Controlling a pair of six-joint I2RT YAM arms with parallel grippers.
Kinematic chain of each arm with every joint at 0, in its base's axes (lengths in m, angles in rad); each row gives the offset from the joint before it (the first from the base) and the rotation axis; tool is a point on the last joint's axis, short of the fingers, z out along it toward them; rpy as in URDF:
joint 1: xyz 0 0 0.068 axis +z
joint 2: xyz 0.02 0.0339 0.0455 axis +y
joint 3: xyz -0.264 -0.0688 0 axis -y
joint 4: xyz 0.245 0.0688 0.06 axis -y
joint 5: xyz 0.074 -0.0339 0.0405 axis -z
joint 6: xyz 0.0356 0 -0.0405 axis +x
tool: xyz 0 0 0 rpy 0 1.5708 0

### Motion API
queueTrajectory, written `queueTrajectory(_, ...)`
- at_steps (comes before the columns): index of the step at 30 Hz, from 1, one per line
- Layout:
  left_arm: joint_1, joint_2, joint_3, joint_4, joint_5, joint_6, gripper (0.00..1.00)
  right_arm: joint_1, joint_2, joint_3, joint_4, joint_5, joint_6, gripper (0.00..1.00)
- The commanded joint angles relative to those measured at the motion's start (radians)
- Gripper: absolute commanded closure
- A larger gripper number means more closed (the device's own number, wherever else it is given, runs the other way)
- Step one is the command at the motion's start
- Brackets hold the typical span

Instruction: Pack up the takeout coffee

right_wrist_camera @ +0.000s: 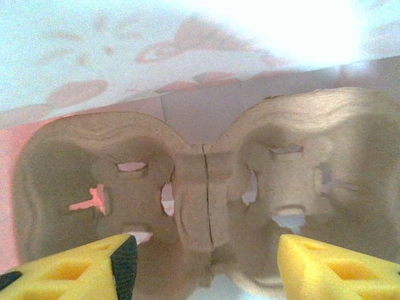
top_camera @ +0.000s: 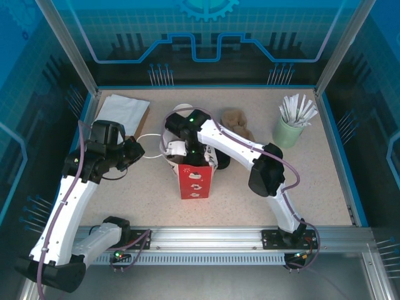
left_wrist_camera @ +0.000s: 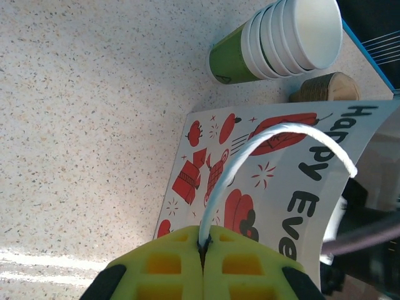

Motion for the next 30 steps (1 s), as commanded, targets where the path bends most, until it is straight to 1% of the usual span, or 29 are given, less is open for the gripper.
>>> queueTrajectory(1,0.012,-0.013,-0.019,-0.017,0.008,0.020,1.00,-0.013,-0.072,0.065,-0.070,-0.040,-0.042,0.34)
queueTrajectory(5,0.012,-0.018,-0.030,-0.027,0.004,0.023,1.00,-0.018,-0.107,0.117,-0.062,-0.093,-0.015,0.30)
queueTrajectory(8,0.013,-0.022,-0.040,-0.023,0.006,0.019,1.00,-0.024,-0.131,0.150,-0.049,-0.135,0.006,0.25)
queueTrajectory(11,0.012,-0.020,-0.044,-0.023,0.005,0.017,0.99,-0.028,-0.149,0.184,-0.043,-0.159,0.029,0.23)
queueTrajectory(13,0.013,-0.021,-0.041,-0.021,0.007,0.016,0.93,-0.033,-0.162,0.216,-0.041,-0.168,0.057,0.22)
queueTrajectory(14,0.012,-0.022,-0.037,-0.014,0.014,0.014,0.87,-0.039,-0.171,0.235,-0.035,-0.168,0.078,0.22)
queueTrajectory(16,0.011,-0.022,-0.023,0.001,0.035,0.015,0.70,-0.057,-0.196,0.266,-0.018,-0.180,0.128,0.22)
queueTrajectory(18,0.013,-0.021,0.008,0.015,0.059,0.022,0.55,-0.085,-0.236,0.273,0.017,-0.198,0.196,0.21)
queueTrajectory(20,0.012,-0.018,0.052,0.011,0.061,0.036,0.43,-0.112,-0.281,0.257,0.051,-0.217,0.261,0.21)
queueTrajectory(24,0.013,-0.001,0.156,-0.032,0.053,0.082,0.31,-0.164,-0.395,0.168,0.134,-0.219,0.384,0.21)
queueTrajectory(27,0.014,0.007,0.220,-0.058,0.049,0.111,0.24,-0.198,-0.479,0.081,0.199,-0.220,0.464,0.21)
queueTrajectory(30,0.014,0.001,0.256,-0.059,0.033,0.133,0.19,-0.229,-0.563,-0.004,0.243,-0.182,0.530,0.16)
